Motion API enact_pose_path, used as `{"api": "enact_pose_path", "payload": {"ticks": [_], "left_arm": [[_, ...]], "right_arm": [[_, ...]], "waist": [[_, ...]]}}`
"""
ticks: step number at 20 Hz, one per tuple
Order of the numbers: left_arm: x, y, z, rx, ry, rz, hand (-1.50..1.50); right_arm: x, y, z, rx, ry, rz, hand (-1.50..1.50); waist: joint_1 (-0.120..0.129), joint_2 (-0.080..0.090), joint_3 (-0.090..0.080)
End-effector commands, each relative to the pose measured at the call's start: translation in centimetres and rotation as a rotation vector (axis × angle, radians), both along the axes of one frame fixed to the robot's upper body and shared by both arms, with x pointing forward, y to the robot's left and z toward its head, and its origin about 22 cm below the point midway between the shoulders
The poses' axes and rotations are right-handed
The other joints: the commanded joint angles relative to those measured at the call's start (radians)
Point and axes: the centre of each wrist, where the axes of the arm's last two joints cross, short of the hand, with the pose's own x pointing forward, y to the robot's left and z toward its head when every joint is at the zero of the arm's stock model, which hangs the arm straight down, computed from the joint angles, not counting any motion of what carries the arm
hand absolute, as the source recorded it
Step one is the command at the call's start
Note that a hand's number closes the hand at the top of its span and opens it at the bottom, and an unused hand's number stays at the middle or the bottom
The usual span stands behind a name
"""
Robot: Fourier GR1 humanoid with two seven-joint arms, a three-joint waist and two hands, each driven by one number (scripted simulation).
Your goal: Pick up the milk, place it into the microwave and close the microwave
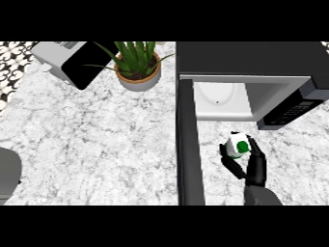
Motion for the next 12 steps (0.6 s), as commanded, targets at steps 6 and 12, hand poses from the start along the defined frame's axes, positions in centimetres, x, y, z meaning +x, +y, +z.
{"api": "enact_pose_path", "payload": {"ticks": [6,12], "left_arm": [[-0.9,0.0,1.1,-0.005,-0.001,0.009,-1.50],[-0.6,-0.2,0.9,-0.007,-0.019,-0.008,-1.50]], "right_arm": [[2.3,0.8,0.7,-0.085,-0.098,-0.100,1.50],[1.6,-6.0,1.3,-0.050,-0.164,0.062,1.50]], "waist": [[0.007,0.003,0.004],[0.007,0.006,0.005]]}}
